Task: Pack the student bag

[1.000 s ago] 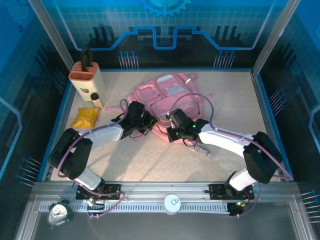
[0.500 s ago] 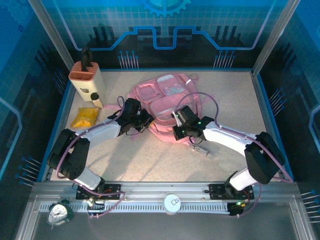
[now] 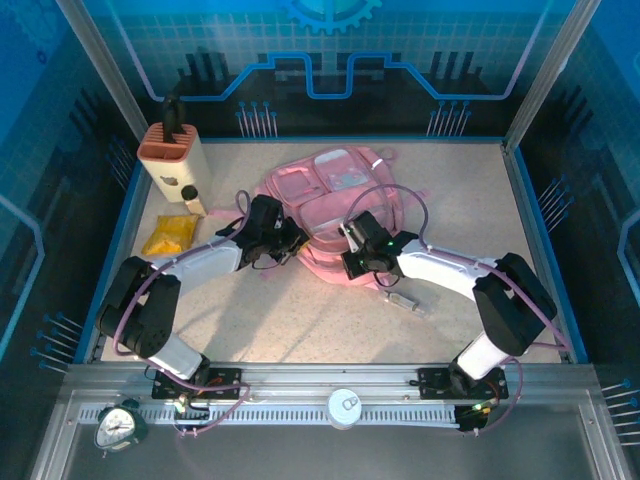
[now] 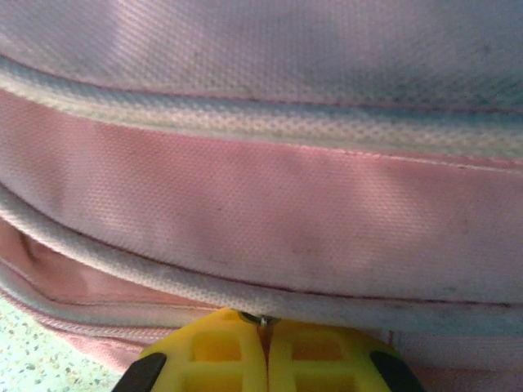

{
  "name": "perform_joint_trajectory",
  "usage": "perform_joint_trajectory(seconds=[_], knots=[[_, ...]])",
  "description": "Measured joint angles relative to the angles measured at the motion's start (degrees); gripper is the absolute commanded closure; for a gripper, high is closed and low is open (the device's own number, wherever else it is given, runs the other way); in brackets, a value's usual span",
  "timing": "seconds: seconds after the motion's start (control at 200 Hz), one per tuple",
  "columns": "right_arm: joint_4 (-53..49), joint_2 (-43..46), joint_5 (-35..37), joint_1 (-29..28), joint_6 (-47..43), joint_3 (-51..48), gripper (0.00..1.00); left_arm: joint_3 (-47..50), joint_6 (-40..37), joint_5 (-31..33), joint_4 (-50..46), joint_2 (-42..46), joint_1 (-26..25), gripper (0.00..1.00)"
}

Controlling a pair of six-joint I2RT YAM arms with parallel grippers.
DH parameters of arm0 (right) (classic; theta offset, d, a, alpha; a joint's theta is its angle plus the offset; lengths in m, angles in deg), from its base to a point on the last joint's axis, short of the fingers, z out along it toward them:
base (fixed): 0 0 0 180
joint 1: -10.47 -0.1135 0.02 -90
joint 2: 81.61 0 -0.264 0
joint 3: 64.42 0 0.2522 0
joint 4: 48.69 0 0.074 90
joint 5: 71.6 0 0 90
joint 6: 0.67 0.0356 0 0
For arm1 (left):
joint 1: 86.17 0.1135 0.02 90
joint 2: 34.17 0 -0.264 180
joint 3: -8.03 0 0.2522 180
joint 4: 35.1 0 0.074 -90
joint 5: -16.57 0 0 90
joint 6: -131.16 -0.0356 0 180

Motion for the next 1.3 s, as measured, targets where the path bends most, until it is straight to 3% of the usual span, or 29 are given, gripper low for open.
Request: perform_joint_trajectory(seconds=[0.355,0.49,0.645,0.805,1.001,1.161,1.301], knots=[[-1.6,7.3,1.2,8.8,0.8,-2.3,1.0,-4.9,-7.7,-4.1,-6.9,0.0,4.6,1.0],[-1.7,7.3,0.3,6.8,0.6,-2.3,1.0,-7.8,-10.9,-4.2,-10.6,-0.6,5.9,1.0],[-1.9,6.4,0.5,0.6,2.1,-0.7,1.0,-12.7,-14.5,-3.0,-15.8,-3.8,8.1,1.0],[-0.4,3.9,-2.0,-4.0,5.0,0.9,1.0,-14.1,-16.8,-2.3,-16.6,-4.7,10.1,0.68],[0.4,2.1,-3.4,-4.7,6.4,1.1,1.0,-11.3,-16.4,-2.7,-13.9,-1.8,10.7,0.5],[1.1,2.2,-3.6,-4.7,7.1,0.5,1.0,-2.1,-10.2,-4.0,-8.4,6.9,9.4,0.44],[2.1,2.5,-3.8,-4.7,7.8,-0.5,1.0,2.1,-3.7,-2.2,-4.2,10.0,2.9,0.42]])
